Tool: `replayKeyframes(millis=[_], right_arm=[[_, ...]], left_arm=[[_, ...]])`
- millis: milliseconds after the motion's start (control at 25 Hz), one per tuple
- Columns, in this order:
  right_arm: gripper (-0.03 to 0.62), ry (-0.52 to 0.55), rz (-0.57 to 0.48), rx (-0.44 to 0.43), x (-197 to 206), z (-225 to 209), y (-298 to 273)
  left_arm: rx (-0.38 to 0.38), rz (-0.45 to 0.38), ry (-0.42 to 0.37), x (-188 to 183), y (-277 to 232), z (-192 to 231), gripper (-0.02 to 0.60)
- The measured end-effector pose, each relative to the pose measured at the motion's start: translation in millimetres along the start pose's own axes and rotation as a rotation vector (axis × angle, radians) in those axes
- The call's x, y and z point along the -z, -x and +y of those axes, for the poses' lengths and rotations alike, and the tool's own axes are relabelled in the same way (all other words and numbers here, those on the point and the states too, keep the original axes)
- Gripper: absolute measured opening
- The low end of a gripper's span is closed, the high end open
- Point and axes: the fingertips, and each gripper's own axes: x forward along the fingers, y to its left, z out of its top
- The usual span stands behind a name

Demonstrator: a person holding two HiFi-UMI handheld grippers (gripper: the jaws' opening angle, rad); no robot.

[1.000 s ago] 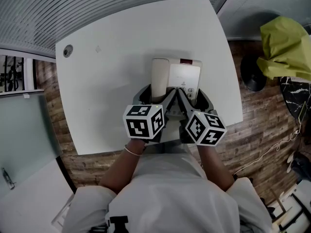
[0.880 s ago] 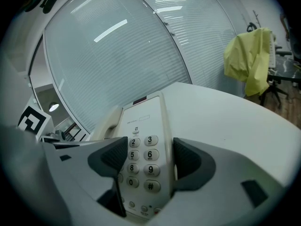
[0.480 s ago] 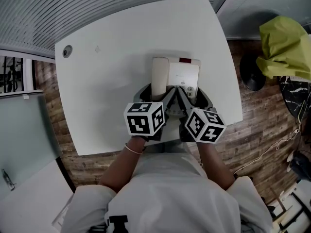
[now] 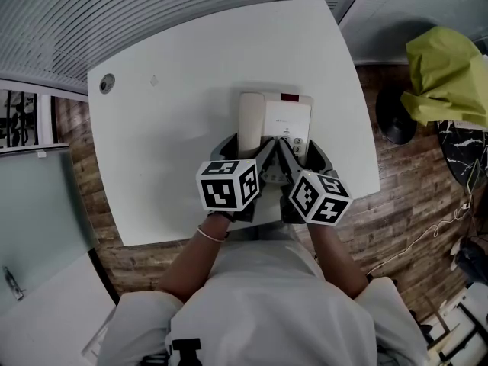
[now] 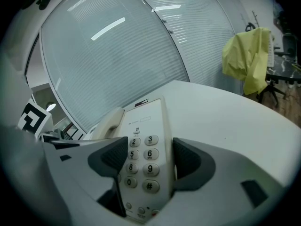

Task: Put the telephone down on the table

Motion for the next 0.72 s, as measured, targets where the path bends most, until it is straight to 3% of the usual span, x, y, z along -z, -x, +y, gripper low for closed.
replayKeyframes(millis=[440, 720], right_arm=[[0.318, 0.012, -0.016, -0.007, 2.9, 0.2, 0.9], [0.318, 0.092, -0.026, -0.003, 1.5, 3.4, 2.6]], left_arm=[[-0.004, -0.022, -0.023, 0.7, 1.2, 0.3, 0.353], [-0.039, -0.086, -0.111, -2.5, 6.8, -1.0, 0.353]])
